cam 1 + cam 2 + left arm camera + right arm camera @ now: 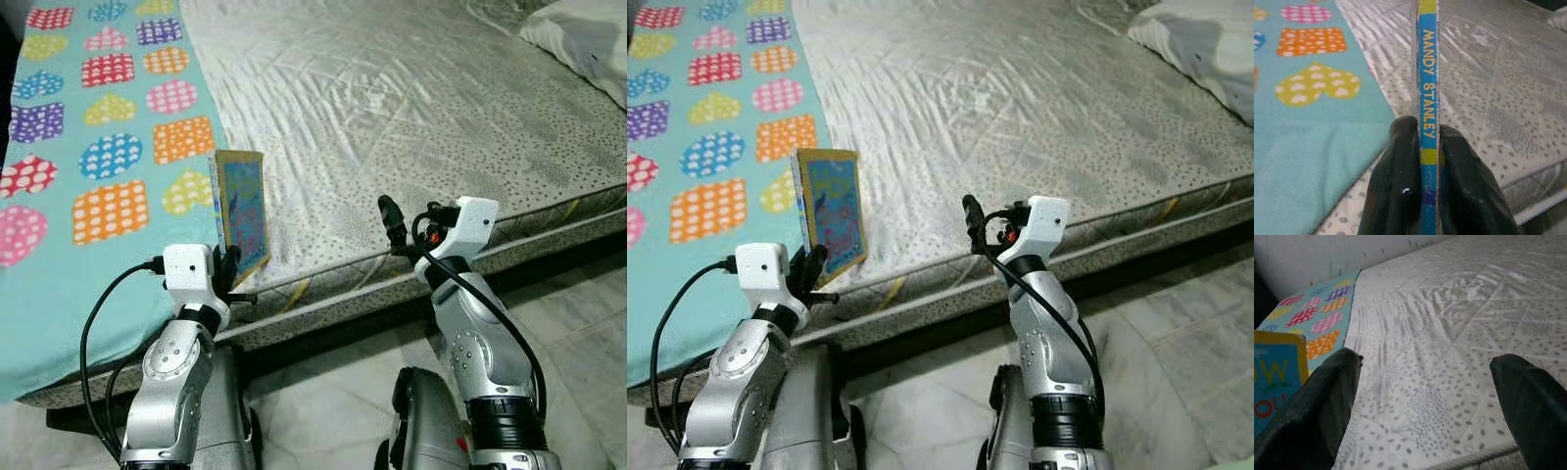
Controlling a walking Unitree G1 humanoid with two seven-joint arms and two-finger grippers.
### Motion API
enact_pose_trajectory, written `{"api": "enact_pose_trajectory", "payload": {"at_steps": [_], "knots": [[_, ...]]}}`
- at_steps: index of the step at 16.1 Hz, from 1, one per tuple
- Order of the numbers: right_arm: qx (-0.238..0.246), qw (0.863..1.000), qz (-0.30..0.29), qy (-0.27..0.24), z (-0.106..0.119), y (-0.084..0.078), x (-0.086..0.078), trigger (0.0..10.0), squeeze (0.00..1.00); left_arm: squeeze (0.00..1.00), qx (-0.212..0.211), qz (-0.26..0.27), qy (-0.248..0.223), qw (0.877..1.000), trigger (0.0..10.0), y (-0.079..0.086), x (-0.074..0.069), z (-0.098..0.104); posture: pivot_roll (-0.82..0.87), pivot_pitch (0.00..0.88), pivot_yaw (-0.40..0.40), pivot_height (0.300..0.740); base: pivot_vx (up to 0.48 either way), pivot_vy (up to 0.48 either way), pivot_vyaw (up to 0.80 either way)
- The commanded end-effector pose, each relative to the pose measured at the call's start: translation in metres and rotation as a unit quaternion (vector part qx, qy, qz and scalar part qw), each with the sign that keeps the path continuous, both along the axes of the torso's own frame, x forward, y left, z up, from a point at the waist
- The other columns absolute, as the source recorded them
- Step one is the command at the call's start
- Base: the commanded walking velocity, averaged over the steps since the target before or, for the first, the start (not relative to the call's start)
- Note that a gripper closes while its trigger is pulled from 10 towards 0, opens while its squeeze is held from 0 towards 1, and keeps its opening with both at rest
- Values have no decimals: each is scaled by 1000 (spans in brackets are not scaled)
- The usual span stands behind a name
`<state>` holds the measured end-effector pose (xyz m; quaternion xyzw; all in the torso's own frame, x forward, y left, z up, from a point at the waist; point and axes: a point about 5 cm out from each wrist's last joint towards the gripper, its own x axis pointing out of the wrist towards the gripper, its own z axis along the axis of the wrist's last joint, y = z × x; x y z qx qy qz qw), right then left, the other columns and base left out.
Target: Clean up the room
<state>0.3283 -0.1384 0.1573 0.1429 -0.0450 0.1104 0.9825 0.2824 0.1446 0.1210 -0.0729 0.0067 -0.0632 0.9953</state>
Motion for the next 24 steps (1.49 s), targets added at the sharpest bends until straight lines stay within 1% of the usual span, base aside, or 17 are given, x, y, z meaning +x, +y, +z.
{"api": "enact_pose_trajectory", "payload": {"at_steps": [1,4,6,7,10,11,12,13,18,20,21,22,24], "knots": [[1,1000,-3,-4,2,1,1,10000,0,0,-4,1,-9,1000,0,-1,2,5,5,121,16,633,0,0,0],[2,1000,-3,-5,2,2,2,10000,0,0,-5,1,-10,1000,0,-3,3,5,5,116,17,660,0,0,0],[3,1000,-4,-6,2,2,3,10000,0,0,1,5,-4,1000,0,-3,5,4,5,119,19,673,0,0,0],[3,1000,-5,-7,2,2,4,10000,0,0,7,5,1,1000,392,-4,6,3,6,121,19,682,0,0,0],[2,1000,-7,-4,0,3,3,10000,0,0,5,5,6,1000,2784,-6,5,2,5,119,17,709,0,0,0],[1,1000,-7,-4,0,3,3,10000,0,0,5,4,8,1000,4431,-7,6,1,4,119,17,722,0,0,0],[1,1000,-7,-4,0,3,3,10000,0,0,6,3,10,1000,7412,-8,6,1,3,120,16,731,0,0,0],[1,1000,-7,-4,0,3,3,10000,0,0,7,3,12,1000,10000,-8,7,1,3,120,15,740,0,0,0],[1,1000,-6,-3,0,4,3,10000,0,0,13,26,15,999,10000,-5,10,2,1,122,13,740,0,0,0],[1,1000,-6,-3,0,4,3,10000,0,0,9,19,12,1000,10000,-7,11,3,1,120,15,740,0,0,0],[1,1000,-6,-3,-1,4,3,10000,0,0,8,25,5,1000,10000,-7,11,5,0,120,15,740,0,0,0],[1,1000,-6,-3,0,4,3,10000,0,0,-4,27,-1,1000,10000,-7,11,6,0,120,15,740,0,0,0],[-9,1000,2,-8,1,6,3,10000,0,0,6,32,2,999,10000,-7,13,6,0,121,15,740,0,0,0]]}}
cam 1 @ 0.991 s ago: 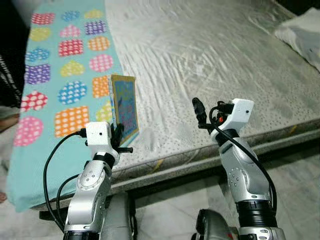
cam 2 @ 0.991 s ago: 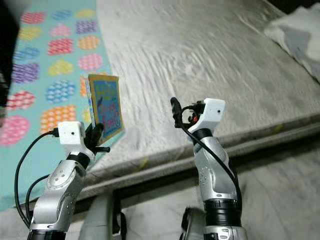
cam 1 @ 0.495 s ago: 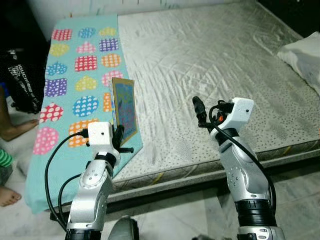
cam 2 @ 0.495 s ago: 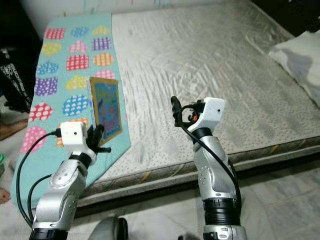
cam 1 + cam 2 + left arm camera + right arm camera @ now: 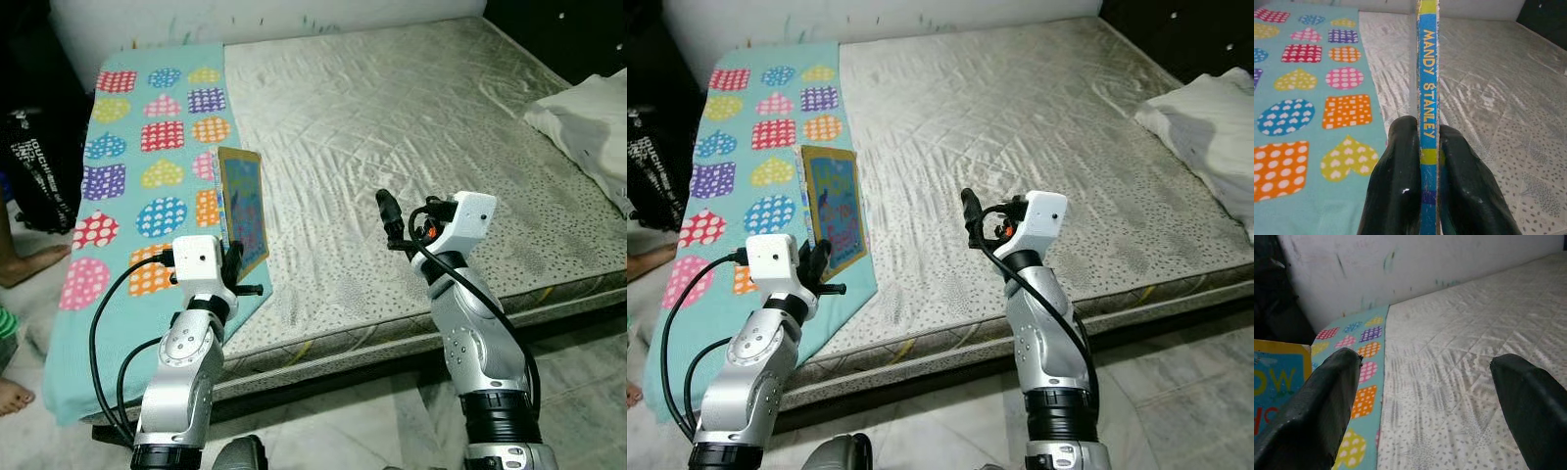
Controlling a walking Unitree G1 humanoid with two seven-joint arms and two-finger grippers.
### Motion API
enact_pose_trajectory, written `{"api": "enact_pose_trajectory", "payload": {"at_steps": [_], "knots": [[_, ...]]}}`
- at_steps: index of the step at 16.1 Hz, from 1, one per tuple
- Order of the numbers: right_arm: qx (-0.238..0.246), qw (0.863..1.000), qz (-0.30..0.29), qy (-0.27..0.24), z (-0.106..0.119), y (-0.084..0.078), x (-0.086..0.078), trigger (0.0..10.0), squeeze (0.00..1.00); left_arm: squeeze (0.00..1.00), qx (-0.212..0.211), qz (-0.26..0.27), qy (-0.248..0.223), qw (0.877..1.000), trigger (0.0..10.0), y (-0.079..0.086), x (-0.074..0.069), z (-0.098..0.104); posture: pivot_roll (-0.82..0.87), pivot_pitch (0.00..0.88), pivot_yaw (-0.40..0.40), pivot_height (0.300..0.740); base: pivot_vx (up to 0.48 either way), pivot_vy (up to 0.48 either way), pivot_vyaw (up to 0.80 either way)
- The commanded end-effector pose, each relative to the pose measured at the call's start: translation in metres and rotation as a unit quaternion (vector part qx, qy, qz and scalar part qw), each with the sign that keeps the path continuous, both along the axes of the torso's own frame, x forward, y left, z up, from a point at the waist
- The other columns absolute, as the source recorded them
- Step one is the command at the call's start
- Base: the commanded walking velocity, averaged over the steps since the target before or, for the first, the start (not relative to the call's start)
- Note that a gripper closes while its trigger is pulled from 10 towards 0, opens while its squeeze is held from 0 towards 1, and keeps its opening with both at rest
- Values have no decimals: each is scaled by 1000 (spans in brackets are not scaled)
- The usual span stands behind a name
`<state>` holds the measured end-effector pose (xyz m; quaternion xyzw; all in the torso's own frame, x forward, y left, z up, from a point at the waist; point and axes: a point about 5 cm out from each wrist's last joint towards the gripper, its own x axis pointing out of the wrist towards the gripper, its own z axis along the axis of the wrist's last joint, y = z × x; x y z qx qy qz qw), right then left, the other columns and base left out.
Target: Clean up the room
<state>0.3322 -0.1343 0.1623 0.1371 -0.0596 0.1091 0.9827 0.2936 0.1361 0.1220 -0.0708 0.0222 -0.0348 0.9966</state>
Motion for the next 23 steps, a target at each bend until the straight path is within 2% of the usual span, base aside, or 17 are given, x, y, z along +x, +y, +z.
{"api": "enact_pose_trajectory", "payload": {"at_steps": [1,3,8,9,18,23], "knots": [[-9,1000,7,5,-4,2,-1,10000,0,0,2,3,-15,1000,10000,2,1,5,0,121,15,740,0,0,0],[-18,1000,12,2,-4,5,-2,10000,0,0,-1,-6,-14,1000,10000,-1,1,4,-1,121,14,740,0,0,0],[-5,1000,11,11,-7,5,-2,10000,0,0,-7,-10,-15,1000,10000,-3,1,4,-2,120,16,740,0,0,0],[-23,1000,16,6,-7,6,-2,10000,0,0,-8,-11,-15,1000,10000,-3,2,5,-3,119,16,740,0,0,0],[-28,999,18,4,-8,6,-3,10000,0,0,-15,-16,-18,1000,10000,-5,2,5,-7,122,10,740,0,0,747],[-27,999,15,7,-10,4,-3,10000,0,0,-33,-38,-29,998,10000,-8,1,8,-10,123,10,740,0,0,0]]}}
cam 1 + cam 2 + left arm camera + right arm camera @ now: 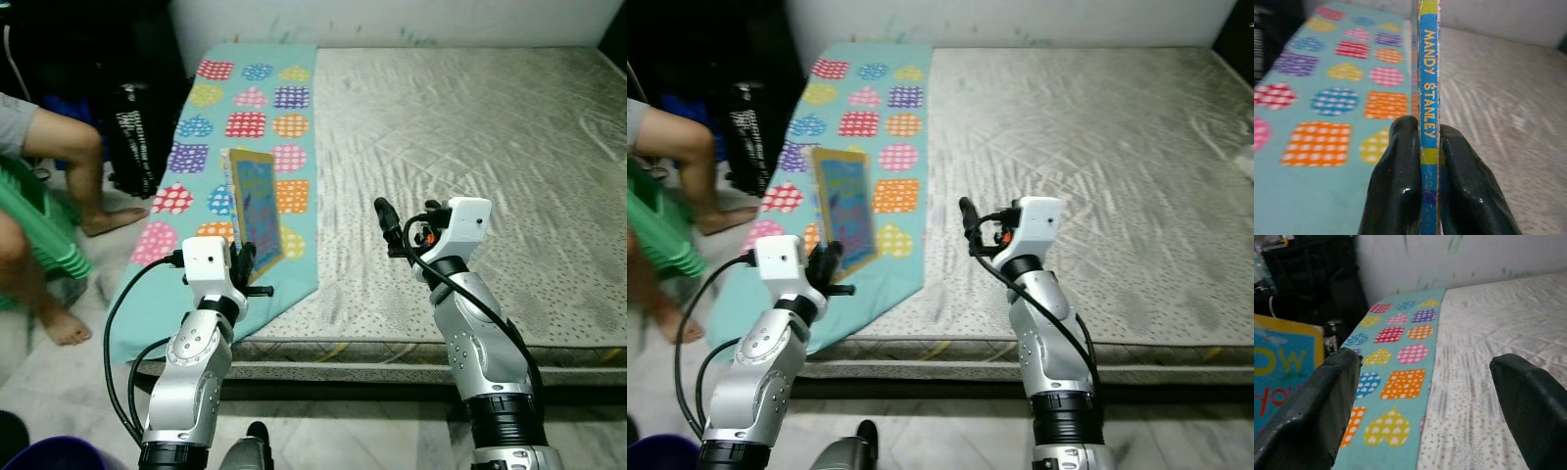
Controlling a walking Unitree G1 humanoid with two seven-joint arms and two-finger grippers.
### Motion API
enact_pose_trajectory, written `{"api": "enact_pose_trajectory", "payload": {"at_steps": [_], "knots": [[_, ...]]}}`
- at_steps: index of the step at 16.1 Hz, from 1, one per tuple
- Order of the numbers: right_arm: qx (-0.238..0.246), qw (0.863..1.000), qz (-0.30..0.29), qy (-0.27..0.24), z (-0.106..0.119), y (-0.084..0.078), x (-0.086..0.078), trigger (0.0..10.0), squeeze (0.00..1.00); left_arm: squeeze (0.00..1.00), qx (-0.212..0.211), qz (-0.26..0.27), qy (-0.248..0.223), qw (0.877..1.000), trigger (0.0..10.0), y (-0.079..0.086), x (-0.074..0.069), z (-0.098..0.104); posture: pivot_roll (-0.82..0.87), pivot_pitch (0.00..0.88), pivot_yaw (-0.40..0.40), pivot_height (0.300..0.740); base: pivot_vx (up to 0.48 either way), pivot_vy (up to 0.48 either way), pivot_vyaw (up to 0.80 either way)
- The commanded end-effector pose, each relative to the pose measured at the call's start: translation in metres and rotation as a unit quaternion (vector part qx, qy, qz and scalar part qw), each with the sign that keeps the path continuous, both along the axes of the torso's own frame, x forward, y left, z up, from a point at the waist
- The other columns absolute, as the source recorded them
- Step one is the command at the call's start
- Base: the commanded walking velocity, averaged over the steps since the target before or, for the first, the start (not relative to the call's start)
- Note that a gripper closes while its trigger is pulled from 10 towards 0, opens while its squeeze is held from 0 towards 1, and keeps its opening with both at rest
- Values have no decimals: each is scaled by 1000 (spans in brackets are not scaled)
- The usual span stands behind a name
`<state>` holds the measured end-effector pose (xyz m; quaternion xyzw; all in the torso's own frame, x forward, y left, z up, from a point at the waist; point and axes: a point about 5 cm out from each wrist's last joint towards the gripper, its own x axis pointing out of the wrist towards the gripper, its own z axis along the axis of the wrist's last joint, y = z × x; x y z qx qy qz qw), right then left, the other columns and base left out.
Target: Clean up the room
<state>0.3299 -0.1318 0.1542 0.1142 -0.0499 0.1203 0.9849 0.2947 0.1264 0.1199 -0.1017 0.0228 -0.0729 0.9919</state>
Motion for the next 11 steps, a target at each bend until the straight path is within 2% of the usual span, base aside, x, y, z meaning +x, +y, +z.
{"api": "enact_pose_trajectory", "payload": {"at_steps": [1,3,11], "knots": [[-4,1000,4,1,-1,2,-1,10000,0,0,-12,-10,-33,999,10000,0,-1,11,-11,124,10,740,0,0,0],[-4,1000,4,0,-1,2,-1,10000,0,0,-15,-14,-38,999,10000,-1,-2,12,-10,123,10,740,0,0,0],[-7,1000,-3,-4,-1,0,1,10000,0,0,-22,-25,-40,999,10000,-1,-2,12,-7,115,9,740,319,0,0]]}}
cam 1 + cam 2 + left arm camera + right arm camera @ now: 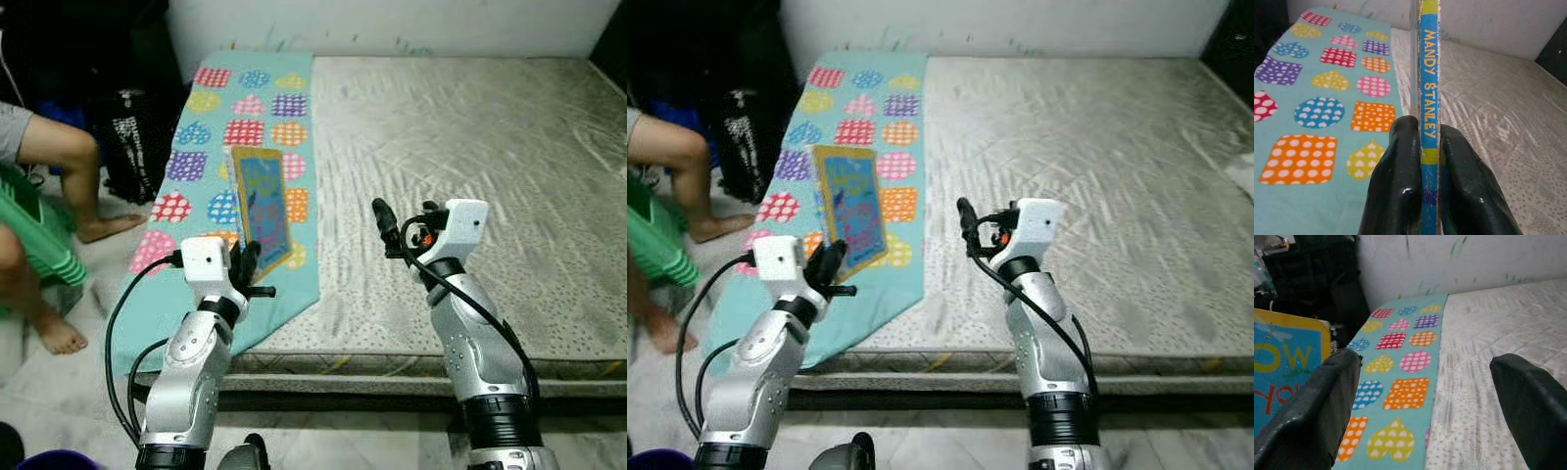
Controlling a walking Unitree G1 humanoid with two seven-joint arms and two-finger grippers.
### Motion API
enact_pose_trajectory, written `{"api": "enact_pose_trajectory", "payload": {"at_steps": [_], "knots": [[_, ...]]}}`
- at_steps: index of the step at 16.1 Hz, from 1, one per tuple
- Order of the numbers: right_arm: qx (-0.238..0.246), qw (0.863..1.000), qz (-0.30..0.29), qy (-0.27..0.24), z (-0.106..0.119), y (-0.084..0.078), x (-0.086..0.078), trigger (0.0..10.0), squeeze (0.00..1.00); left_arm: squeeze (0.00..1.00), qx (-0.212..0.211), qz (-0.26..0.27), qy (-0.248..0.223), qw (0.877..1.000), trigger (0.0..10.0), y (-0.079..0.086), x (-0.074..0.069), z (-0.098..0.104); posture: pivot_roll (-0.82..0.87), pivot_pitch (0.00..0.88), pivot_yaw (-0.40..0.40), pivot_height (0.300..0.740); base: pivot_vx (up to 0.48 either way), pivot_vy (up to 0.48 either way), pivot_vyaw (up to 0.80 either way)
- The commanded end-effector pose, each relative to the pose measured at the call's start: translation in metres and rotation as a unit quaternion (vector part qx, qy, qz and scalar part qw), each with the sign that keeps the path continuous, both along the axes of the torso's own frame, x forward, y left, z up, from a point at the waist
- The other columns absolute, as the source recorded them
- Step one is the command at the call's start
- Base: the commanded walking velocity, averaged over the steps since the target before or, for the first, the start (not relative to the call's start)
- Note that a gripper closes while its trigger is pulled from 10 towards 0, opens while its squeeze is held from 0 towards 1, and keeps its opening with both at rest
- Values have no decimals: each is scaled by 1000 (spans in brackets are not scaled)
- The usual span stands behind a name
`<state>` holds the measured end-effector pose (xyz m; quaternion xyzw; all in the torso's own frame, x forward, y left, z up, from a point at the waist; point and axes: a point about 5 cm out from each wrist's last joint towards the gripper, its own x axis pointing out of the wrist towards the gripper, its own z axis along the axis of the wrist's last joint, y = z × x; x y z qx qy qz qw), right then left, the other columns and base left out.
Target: Clean up the room
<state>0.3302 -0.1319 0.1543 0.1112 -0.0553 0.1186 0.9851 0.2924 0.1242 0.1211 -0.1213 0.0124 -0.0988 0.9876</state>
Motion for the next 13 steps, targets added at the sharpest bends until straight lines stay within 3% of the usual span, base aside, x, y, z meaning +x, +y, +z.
{"api": "enact_pose_trajectory", "payload": {"at_steps": [1,6,13], "knots": [[-5,1000,-1,2,-1,0,1,10000,0,0,-2,-1,-28,1000,10000,1,0,11,-7,112,10,740,345,0,0],[-6,1000,-2,3,-2,0,1,10000,0,0,-2,-3,-26,1000,10000,0,1,10,-7,107,12,740,336,0,0],[-13,1000,-1,-2,-3,0,0,10000,0,0,13,9,-16,1000,10000,0,2,8,-5,110,12,740,0,0,96]]}}
